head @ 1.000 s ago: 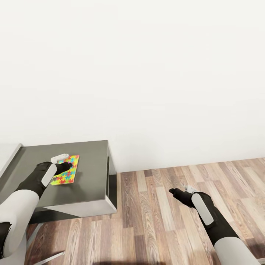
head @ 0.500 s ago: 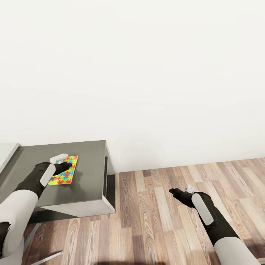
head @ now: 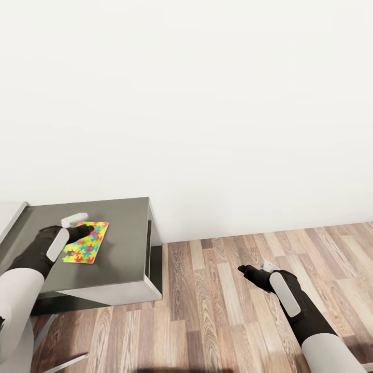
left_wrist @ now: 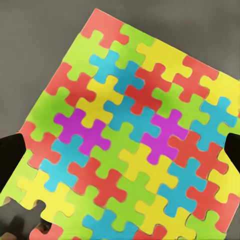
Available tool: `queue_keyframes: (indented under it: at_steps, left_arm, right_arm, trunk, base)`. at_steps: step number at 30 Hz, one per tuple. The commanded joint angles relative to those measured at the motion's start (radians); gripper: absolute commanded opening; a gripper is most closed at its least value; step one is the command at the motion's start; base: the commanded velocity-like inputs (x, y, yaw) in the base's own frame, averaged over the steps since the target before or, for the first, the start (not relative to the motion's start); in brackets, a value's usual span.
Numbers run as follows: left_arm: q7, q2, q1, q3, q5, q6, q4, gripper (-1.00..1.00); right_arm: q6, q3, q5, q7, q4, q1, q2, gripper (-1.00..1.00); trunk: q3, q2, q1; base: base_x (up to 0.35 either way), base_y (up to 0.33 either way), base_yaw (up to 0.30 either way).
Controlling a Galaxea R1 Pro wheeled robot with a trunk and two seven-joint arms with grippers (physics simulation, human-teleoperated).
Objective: Put all the toys in the child's room - the three board games (two on the bed and one on the table), the two jigsaw puzzles on the table, and the tennis ball on the table - inside the toy box on the table in the child's room.
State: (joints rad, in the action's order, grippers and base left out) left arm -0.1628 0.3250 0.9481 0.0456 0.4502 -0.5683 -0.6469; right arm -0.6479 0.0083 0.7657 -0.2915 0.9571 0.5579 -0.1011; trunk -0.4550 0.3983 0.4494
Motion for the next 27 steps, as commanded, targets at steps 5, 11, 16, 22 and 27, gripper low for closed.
queue_keyframes:
  at_steps: [5, 11, 16, 22, 27]
  left_arm:
    - [-0.007, 0.005, 0.000, 0.000, 0.013, -0.006, -0.006, 1.00]
    - [-0.007, 0.011, 0.000, 0.017, 0.011, -0.007, -0.006, 1.00]
    - [-0.007, 0.022, 0.000, 0.040, 0.009, -0.006, -0.006, 1.00]
    - [-0.007, 0.036, 0.000, 0.046, 0.007, -0.005, -0.002, 1.00]
    - [-0.012, 0.043, 0.000, 0.046, 0.007, -0.004, 0.010, 1.00]
  right_arm:
    - [-0.003, 0.001, 0.010, -0.009, 0.001, 0.000, -0.001, 1.00]
    - [-0.003, 0.001, 0.010, -0.009, 0.001, 0.000, -0.001, 1.00]
    - [-0.003, 0.001, 0.010, -0.009, 0.002, 0.000, -0.001, 1.00]
    - [-0.003, 0.001, 0.010, -0.009, 0.002, 0.000, 0.000, 1.00]
    - [-0.003, 0.001, 0.010, -0.009, 0.002, 0.000, 0.000, 1.00]
  trunk:
    - [-0.002, 0.002, 0.001]
    - [-0.002, 0.002, 0.001]
    - [-0.002, 0.002, 0.001]
    - [-0.002, 0.002, 0.001]
    - [-0.002, 0.002, 0.001]
  base:
    - [0.000, 0.000, 0.000]
    - [0.000, 0.000, 0.000]
    - [0.000, 0.000, 0.000]
    - [0.000, 0.000, 0.000]
    - [0.000, 0.000, 0.000]
